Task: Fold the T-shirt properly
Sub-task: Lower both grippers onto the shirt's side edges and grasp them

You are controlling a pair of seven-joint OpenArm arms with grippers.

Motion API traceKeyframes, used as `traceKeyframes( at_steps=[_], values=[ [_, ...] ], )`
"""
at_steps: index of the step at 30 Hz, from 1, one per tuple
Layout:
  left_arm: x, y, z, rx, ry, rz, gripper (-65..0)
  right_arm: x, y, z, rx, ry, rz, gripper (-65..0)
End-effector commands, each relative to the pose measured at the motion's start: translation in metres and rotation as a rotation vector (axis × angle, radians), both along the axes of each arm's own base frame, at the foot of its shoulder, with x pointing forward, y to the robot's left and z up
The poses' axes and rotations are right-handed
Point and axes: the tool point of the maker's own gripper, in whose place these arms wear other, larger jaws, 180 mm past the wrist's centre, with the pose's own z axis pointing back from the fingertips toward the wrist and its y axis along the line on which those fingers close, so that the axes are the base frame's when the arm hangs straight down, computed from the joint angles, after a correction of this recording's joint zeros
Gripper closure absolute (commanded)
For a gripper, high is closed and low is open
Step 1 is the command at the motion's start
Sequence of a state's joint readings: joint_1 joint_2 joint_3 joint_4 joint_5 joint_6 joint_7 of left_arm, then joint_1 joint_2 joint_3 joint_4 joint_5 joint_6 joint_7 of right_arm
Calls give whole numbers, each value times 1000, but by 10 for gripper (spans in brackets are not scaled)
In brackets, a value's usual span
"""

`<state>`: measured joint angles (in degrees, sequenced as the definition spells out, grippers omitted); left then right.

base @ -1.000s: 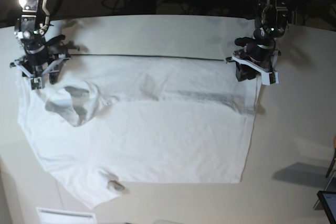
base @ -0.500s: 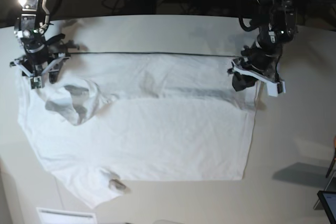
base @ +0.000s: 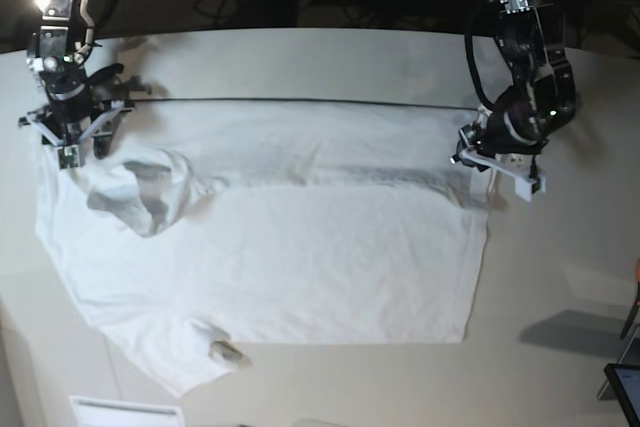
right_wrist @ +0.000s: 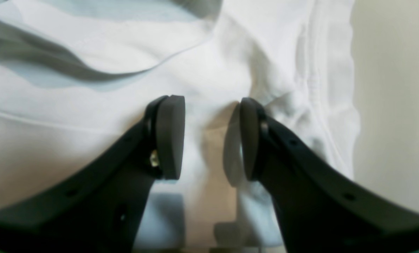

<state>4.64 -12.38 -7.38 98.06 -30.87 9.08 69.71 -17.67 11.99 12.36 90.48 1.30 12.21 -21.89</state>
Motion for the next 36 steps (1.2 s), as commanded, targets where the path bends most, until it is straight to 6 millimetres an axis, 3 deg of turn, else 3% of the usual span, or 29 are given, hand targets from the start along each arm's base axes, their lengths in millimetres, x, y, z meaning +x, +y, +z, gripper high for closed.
traceKeyframes(
  at_steps=[1, 9, 15, 21, 29, 36],
  values=[
    [0, 6, 5, 80, -4, -15, -198, -17, -6, -14, -29, 101, -6, -244],
    [-29, 6, -4, 346, 76, -110, -198, -25, -6, -19, -28, 119, -7, -244],
    [-47, 6, -3, 365, 89, -124, -198, -44, -26, -20, -41, 141, -62, -244],
    [-47, 4, 3, 368, 69, -128, -197, -62, -39, -19, -59, 158, -95, -244],
    [-63, -1, 1, 369, 86, -148, -197, -80, -25, -7, -60, 151, -74, -244],
    [-83, -1, 3, 373, 103, -155, -197, -87, -25, -10, -60, 172, -76, -244]
  ],
)
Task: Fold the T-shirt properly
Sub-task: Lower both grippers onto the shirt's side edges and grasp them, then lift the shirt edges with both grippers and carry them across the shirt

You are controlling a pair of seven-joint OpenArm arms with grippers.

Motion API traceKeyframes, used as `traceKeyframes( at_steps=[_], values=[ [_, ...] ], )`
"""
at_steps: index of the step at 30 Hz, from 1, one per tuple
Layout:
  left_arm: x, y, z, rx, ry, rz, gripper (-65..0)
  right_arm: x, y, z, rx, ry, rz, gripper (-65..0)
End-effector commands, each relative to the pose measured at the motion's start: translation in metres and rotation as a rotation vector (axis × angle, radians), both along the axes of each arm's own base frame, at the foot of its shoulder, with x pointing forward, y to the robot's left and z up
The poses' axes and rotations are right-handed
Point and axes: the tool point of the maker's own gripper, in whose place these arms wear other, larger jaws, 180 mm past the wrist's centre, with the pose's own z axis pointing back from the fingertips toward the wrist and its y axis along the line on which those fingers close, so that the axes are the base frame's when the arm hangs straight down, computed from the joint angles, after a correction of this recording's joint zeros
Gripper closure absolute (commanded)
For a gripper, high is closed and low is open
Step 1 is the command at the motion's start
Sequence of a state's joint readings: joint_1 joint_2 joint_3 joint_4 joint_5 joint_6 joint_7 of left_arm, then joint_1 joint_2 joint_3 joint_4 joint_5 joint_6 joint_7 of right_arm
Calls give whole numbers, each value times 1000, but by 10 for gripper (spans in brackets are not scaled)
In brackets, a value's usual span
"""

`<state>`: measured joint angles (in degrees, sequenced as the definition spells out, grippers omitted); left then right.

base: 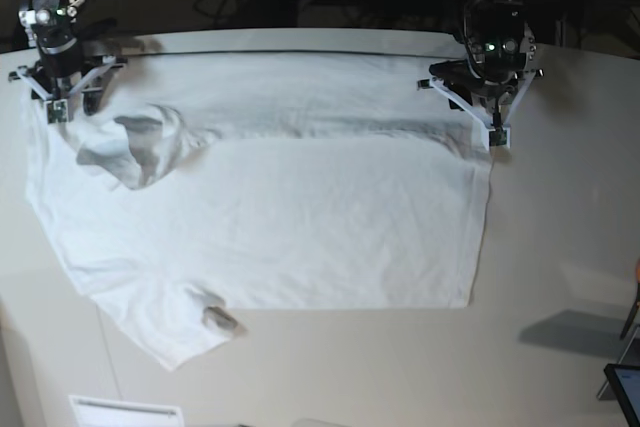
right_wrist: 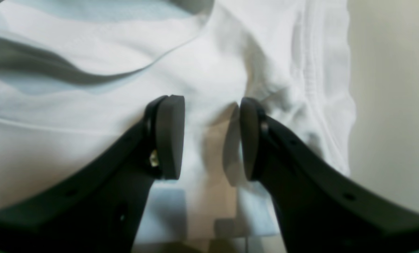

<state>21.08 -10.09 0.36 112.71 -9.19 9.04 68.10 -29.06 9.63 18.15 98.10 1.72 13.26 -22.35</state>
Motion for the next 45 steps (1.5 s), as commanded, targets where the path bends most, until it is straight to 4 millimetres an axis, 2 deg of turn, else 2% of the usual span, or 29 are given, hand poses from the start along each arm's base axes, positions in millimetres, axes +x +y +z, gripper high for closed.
traceKeyframes(
  at_steps=[1, 6, 16, 25, 30, 38, 42, 45],
  values=[
    [-5, 8, 3, 31, 12, 9, -197, -25, -12, -14, -41, 122, -22, -244],
    [-4, 8, 5, 32, 5, 10, -197, -29, -12, -13, -46, 140, -26, -244],
    [-3, 7, 5, 29, 2, 11, -197, -29, -10, 4, -68, 135, -19, -244],
    [-3, 4, 9, 24, -9, 8, -197, -3, -10, 15, -66, 73, -23, -244],
    [-12, 4, 6, 23, 9, 8, -197, 5, -8, 25, -72, 41, -16, -244],
    [-8, 3, 10, 23, -8, 7, -197, 11, -6, 39, -84, 2, -4, -244],
    [-3, 18, 22, 26, -64, 78, -197, 13, -20, 51, -105, -30, -41, -244],
    [5, 28, 31, 45, -122, 98, -197, 19, -29, 71, -117, -93, -87, -244]
  ],
)
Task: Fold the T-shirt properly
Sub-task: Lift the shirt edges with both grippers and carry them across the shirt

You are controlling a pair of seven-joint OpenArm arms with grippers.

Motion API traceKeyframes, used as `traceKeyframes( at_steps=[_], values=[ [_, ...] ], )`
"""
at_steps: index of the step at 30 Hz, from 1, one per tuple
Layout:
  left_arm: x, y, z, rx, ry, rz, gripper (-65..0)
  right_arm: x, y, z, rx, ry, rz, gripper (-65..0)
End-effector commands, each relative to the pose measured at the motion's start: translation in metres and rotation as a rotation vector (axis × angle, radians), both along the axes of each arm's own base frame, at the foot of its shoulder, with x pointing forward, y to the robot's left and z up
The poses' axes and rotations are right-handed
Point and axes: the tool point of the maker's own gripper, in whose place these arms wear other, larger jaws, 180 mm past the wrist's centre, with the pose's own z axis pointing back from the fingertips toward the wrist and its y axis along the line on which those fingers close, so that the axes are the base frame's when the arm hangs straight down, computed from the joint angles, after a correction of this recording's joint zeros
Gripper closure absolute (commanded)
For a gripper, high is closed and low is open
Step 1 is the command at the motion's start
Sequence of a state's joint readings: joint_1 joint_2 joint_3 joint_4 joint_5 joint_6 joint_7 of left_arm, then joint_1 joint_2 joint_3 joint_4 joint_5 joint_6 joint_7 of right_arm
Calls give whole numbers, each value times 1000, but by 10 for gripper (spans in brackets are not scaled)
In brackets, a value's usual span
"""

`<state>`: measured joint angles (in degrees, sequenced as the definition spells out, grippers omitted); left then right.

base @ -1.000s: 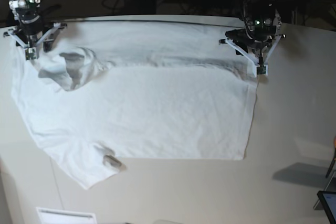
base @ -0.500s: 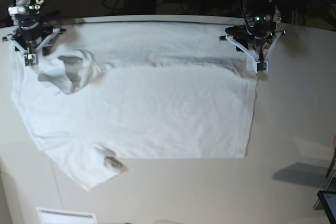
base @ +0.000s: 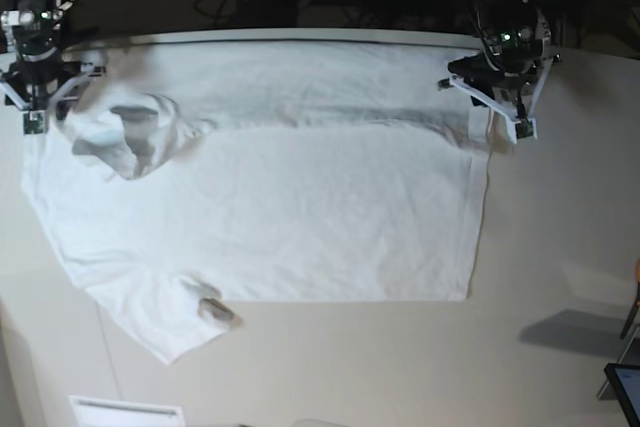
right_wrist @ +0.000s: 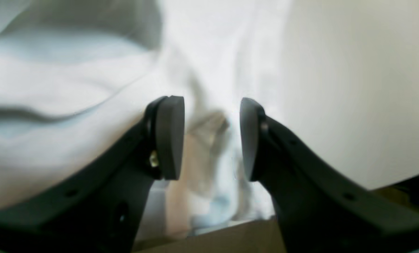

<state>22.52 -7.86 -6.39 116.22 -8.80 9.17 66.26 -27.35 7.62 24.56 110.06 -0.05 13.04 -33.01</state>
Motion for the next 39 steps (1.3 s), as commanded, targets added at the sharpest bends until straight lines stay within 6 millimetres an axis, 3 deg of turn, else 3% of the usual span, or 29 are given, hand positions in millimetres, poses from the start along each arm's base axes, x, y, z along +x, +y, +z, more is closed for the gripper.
traceKeyframes(
  at_steps=[1, 3, 6, 9, 12, 16, 20, 23, 25, 28, 33, 39],
  values=[
    [10, 2, 11, 20, -50, -9, -197, 11, -5, 20, -27, -67, 7, -244],
    [17, 2, 16, 28, -89, -14, -197, 19, -8, 28, -37, -89, 13, -244],
    [41, 2, 32, 33, -190, -9, -198, 41, 2, 38, -28, -124, 87, -244],
    [69, 2, 52, 33, -276, -6, -200, 70, 12, 49, -17, -164, 168, -244],
    [98, 0, 71, 26, -346, -12, -202, 107, 10, 61, -9, -210, 206, -248],
    [120, -3, 88, 37, -397, -70, -202, 156, -5, 45, 62, -139, 227, -251],
    [122, -4, 82, 40, -377, -93, -202, 194, -27, 31, 143, -58, 240, -251],
    [121, -4, 82, 42, -377, -93, -202, 218, -42, 30, 207, -35, 234, -255],
    [115, 4, 78, 49, -364, -70, -200, 231, -50, 26, 269, -13, 209, -300],
    [111, 17, 80, 53, -368, -30, -200, 251, -51, 22, 379, -40, 188, -383],
    [108, 23, 76, 64, -355, -16, -200, 272, -37, 18, 512, -90, 181, -390],
    [103, 23, 72, 64, -341, -17, -200, 278, -19, 6, 599, -114, 178, -392]
  ],
)
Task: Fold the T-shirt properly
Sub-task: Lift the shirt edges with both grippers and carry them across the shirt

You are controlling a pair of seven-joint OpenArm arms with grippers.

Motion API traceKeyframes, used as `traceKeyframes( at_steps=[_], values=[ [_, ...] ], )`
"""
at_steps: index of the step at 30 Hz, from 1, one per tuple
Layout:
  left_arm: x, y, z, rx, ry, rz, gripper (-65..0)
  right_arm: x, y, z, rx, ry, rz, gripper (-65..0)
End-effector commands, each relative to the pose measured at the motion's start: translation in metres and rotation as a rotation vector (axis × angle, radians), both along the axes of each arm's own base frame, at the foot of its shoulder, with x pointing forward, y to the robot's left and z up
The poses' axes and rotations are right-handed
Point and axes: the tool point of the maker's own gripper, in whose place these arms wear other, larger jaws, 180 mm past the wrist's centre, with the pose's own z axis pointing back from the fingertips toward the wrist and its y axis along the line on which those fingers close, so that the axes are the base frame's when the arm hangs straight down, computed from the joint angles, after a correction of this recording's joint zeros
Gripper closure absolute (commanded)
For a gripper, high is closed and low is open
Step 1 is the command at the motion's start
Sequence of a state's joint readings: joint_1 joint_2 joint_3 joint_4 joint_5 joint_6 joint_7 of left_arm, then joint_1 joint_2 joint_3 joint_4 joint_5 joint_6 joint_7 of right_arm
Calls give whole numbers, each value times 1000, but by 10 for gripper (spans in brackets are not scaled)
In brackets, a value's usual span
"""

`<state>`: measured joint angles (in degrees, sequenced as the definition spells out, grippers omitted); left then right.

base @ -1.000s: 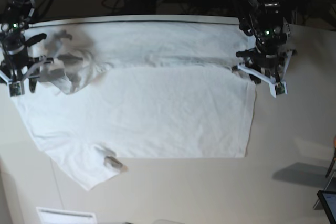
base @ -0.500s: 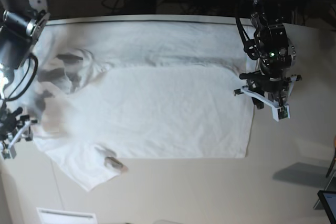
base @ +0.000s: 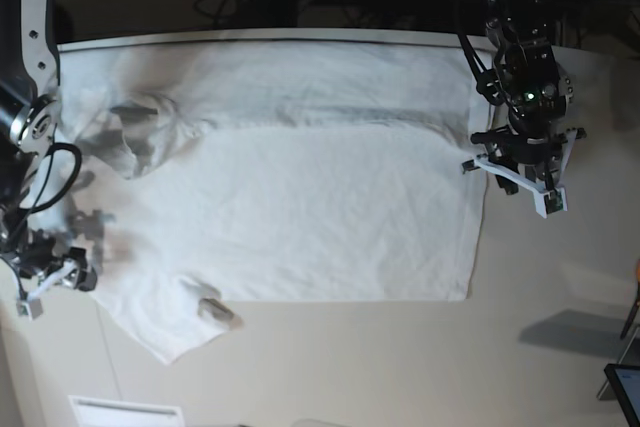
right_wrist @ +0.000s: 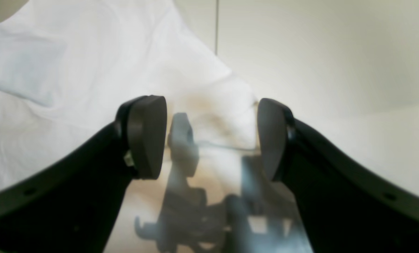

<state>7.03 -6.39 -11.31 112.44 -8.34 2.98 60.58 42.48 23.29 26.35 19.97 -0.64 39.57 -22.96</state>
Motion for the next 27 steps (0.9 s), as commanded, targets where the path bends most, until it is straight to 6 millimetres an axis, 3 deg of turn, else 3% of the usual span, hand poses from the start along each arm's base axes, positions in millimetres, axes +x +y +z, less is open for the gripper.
traceKeyframes(
  at_steps=[1, 4, 9, 12, 15, 21, 27],
  values=[
    [7, 5, 14, 26, -47, 1, -200, 20, -8, 29, 3, -95, -24, -392],
    [1, 7, 9, 34, -28, 1, -200, 19, -11, 23, 8, -96, -63, -392],
    [-10, 32, 13, 53, -30, 66, -200, 20, -14, 22, 6, -109, -80, -390],
    [-14, 42, 16, 57, -34, 95, -200, 17, -35, 24, -26, -105, -135, -392],
    [-17, 49, 18, 63, -38, 117, -202, 17, -38, 25, -32, -108, -143, -392],
    [-15, 47, 18, 60, -39, 109, -202, 5, -37, 10, -35, -80, -142, -392],
    [-14, 47, 18, 59, -40, 109, -202, 3, -25, 1, -18, -71, -131, -389]
  ],
)
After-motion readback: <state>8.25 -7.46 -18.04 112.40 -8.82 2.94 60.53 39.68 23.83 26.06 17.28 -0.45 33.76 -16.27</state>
